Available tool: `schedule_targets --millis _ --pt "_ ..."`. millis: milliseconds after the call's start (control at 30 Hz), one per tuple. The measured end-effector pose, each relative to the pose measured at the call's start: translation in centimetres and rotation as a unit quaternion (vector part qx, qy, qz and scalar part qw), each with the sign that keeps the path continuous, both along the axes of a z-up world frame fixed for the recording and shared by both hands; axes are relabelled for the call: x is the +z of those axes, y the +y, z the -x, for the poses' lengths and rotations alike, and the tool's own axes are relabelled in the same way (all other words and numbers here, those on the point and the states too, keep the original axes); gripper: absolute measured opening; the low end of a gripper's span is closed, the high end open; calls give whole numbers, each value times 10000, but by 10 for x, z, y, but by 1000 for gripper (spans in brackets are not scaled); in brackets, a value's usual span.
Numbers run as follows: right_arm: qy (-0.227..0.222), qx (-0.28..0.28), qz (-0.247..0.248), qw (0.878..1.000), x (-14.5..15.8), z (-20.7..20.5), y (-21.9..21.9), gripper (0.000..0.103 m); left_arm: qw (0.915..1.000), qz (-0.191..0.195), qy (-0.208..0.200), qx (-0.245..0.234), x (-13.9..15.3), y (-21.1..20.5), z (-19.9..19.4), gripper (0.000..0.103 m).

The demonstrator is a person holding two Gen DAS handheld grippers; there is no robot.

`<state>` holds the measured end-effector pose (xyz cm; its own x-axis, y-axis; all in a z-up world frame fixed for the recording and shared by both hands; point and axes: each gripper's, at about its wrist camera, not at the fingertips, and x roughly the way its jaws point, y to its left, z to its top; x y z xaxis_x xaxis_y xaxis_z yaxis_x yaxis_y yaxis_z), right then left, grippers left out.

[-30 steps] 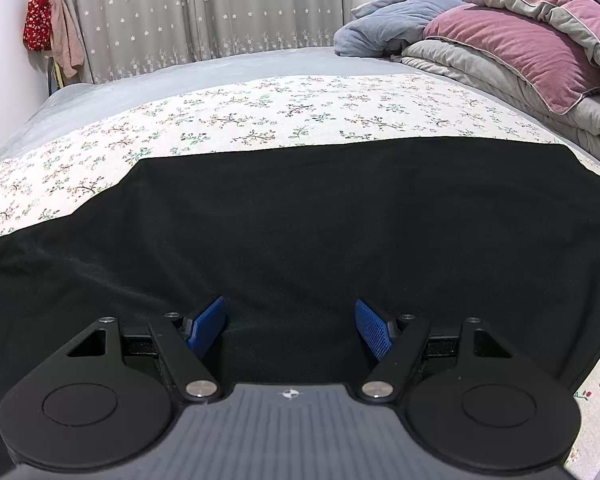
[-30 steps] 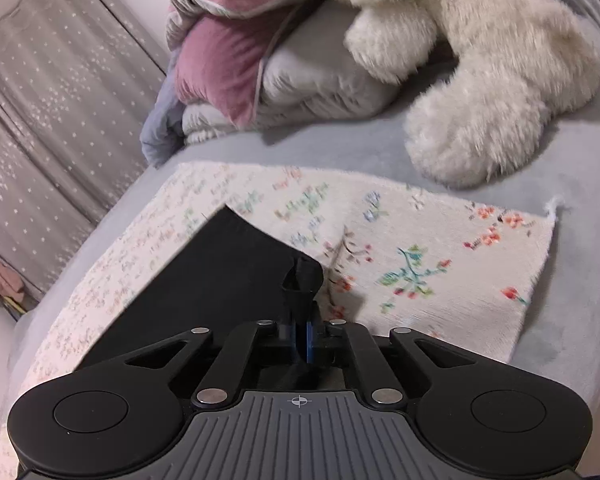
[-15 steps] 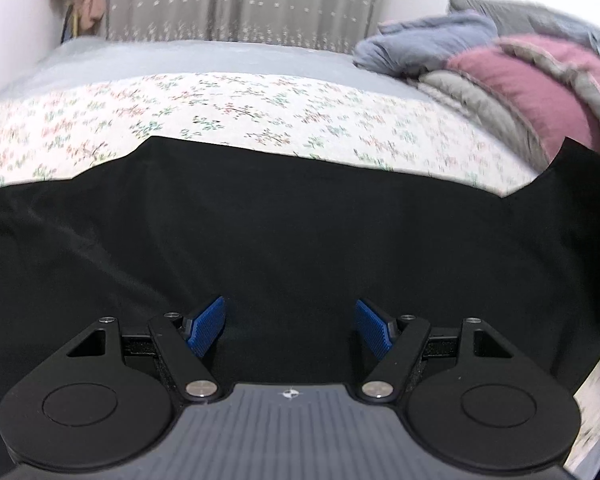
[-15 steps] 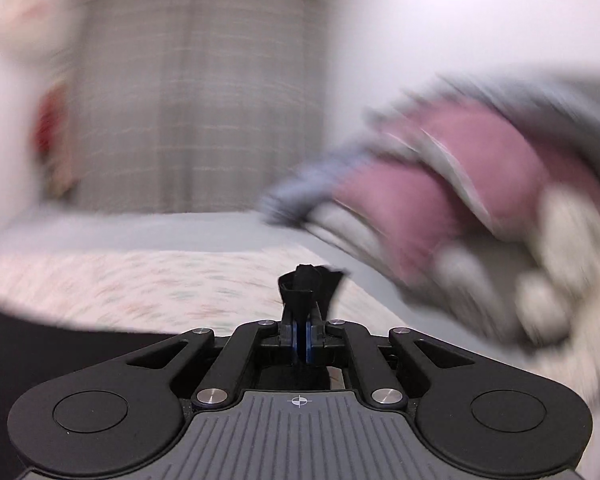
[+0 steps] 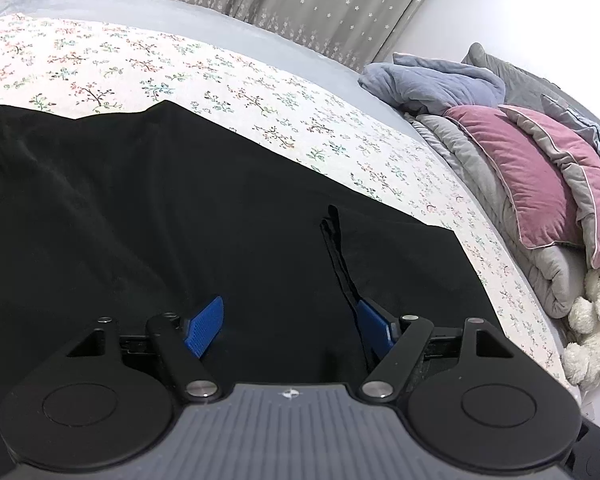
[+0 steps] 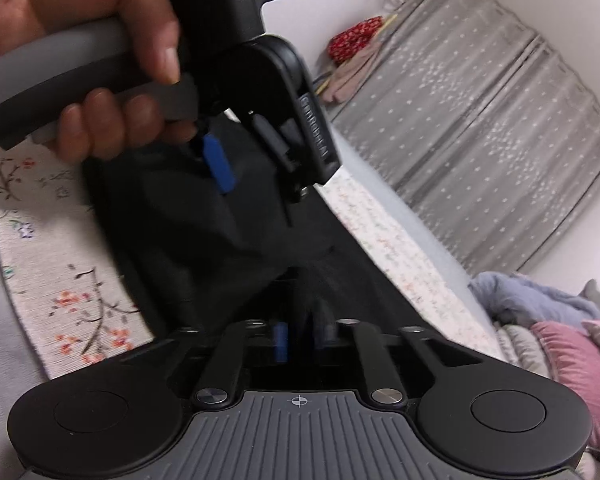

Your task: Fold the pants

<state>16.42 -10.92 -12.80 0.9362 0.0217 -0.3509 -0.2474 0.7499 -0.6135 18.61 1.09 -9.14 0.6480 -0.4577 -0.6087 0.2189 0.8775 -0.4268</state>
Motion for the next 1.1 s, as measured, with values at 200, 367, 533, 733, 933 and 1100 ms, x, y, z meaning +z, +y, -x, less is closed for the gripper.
schedule_targets --millis 200,367,533,733,933,1100 --pt "57 -124 -237 9996 9 12 -16 56 9998 160 106 -87 -1 -2 -3 91" --pt "413 -34 -139 9990 -2 10 -16 37 9987 349 272 -237 -3 -7 -2 91" --pt "288 -119 -101 9995 5 10 -2 0 9913 1030 705 -411 -7 -11 -2 97" --pt "-335 -161 -31 9993 13 21 18 0 9708 1894 1315 -659 -10 -21 -3 103" --pt "-523 -51 -124 9985 16 31 26 0 9664 2022 1438 -680 -12 -24 -9 103" --pt "-612 75 -52 9981 14 32 34 0 9735 1801 1230 -692 -9 -25 -17 67"
